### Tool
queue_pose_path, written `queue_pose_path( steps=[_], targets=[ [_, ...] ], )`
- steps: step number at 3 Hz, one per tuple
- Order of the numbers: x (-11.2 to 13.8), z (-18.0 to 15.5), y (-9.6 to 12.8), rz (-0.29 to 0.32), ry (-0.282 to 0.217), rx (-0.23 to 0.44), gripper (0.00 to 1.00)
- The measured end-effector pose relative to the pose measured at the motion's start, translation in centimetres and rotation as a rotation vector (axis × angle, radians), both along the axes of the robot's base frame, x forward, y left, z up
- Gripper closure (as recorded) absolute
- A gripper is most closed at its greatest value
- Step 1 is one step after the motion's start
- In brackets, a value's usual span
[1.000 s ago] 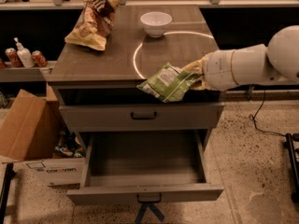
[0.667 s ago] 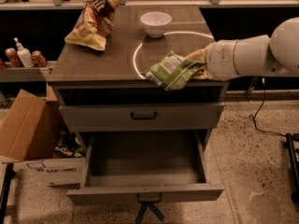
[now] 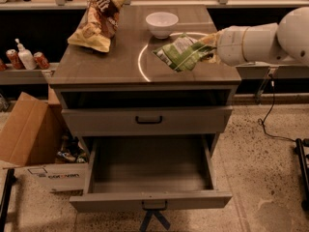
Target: Pick green jalapeno chip bag from middle drawer and place on counter
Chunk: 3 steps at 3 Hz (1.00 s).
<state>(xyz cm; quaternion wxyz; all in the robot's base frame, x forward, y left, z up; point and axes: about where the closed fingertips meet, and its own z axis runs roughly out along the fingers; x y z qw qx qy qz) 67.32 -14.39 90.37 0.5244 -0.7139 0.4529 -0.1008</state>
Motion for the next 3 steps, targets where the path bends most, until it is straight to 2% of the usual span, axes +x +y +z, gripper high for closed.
queue_pose_path(
  steps=[1, 2, 3],
  targets=[
    [3.3, 0.7, -1.1, -0.06, -0.004, 0.045, 0.82],
    [5.3, 0.7, -1.8, -0.094, 0.01, 0.069, 0.59],
    [6.8, 0.4, -1.6, -0.103, 0.035, 0.081, 0.35]
  ],
)
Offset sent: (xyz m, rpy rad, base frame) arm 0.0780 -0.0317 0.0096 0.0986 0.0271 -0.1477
